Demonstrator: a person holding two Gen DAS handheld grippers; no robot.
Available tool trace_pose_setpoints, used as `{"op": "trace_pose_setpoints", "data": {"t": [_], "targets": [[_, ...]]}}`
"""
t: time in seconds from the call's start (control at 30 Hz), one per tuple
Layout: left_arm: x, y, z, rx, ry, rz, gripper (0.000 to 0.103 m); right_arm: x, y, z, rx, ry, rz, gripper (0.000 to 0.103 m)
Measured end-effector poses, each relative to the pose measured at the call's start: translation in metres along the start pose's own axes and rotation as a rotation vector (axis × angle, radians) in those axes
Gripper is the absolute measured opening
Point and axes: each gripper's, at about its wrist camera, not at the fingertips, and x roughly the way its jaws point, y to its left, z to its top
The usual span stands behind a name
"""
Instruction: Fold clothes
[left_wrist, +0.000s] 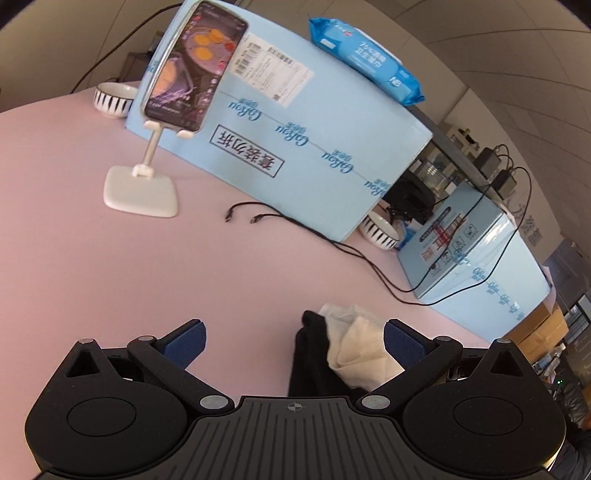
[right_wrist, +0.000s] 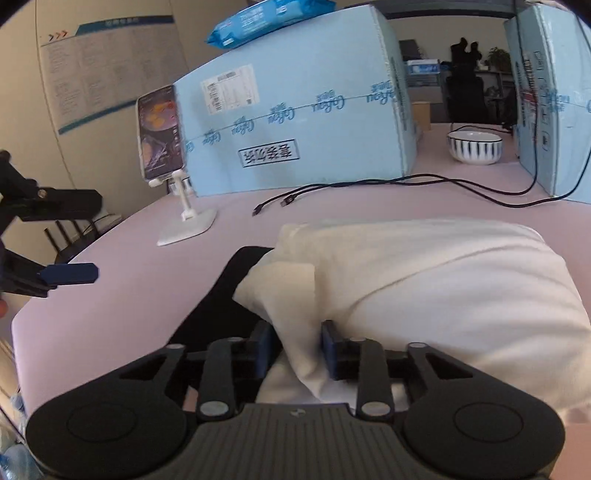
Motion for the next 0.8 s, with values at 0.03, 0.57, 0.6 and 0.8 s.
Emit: {"op": "trace_pose_setpoints", "data": {"t": [0.03,0.57,0.6,0.8], "targets": [[0.002,0.003,-0.001,-0.012,0.009,-0.007,0.103,-0.016,-0.004,0.004,0.061,-0.019,0.072,0.077],[0.034,-0.050,-0.003,0.003,0.043,-0.248,0.103,-0.125,-0.089,0.014,0.371,-0.298,0.241,0.087],[0.043,-0.063,0.001,0.005,0.042,-0.297,0.103,-0.137,-0.092,0.016,0.379,-0.359,0.199,0.088],[0.116,-0.117,0.025,0.045,0.210,-0.303,0.103,-0.171,-0.130,-0.005,0.532,-0.427,0.093,0.088]]}}
